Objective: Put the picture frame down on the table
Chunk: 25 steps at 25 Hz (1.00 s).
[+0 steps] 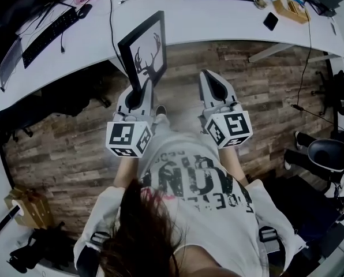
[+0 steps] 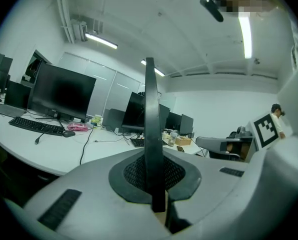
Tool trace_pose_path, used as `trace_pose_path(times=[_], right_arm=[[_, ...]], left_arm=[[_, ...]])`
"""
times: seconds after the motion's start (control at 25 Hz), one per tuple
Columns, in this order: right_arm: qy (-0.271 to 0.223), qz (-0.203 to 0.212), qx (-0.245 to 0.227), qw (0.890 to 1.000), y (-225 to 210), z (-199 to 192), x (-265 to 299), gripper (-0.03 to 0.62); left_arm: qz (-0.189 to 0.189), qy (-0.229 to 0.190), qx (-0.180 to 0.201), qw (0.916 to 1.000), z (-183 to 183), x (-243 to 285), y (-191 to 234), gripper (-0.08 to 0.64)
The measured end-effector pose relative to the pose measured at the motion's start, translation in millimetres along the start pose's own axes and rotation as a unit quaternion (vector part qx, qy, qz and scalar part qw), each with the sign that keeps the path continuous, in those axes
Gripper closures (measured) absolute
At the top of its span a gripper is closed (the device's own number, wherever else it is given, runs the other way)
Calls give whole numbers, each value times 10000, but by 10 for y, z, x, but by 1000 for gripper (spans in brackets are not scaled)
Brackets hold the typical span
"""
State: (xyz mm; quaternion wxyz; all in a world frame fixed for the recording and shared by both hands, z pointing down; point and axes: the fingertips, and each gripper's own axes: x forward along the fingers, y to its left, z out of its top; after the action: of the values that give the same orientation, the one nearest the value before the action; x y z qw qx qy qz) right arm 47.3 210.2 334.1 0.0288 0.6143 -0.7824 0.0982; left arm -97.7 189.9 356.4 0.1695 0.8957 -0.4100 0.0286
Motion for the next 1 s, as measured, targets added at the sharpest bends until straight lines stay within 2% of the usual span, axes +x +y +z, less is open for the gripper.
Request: trace_pose_path(times=[0.16, 0.52, 1.0], right_arm=[[27, -88, 47, 9999, -40, 14, 269, 592], [54, -167, 133, 9998, -82, 9, 654, 591], [126, -253, 317, 9991, -310, -7, 862, 591]], left_arm=[[-75, 39, -1, 10000, 103, 207, 226, 552], [10, 174, -119, 9998, 139, 431, 605, 552], [108, 340, -337, 9988, 88, 682, 747, 552]])
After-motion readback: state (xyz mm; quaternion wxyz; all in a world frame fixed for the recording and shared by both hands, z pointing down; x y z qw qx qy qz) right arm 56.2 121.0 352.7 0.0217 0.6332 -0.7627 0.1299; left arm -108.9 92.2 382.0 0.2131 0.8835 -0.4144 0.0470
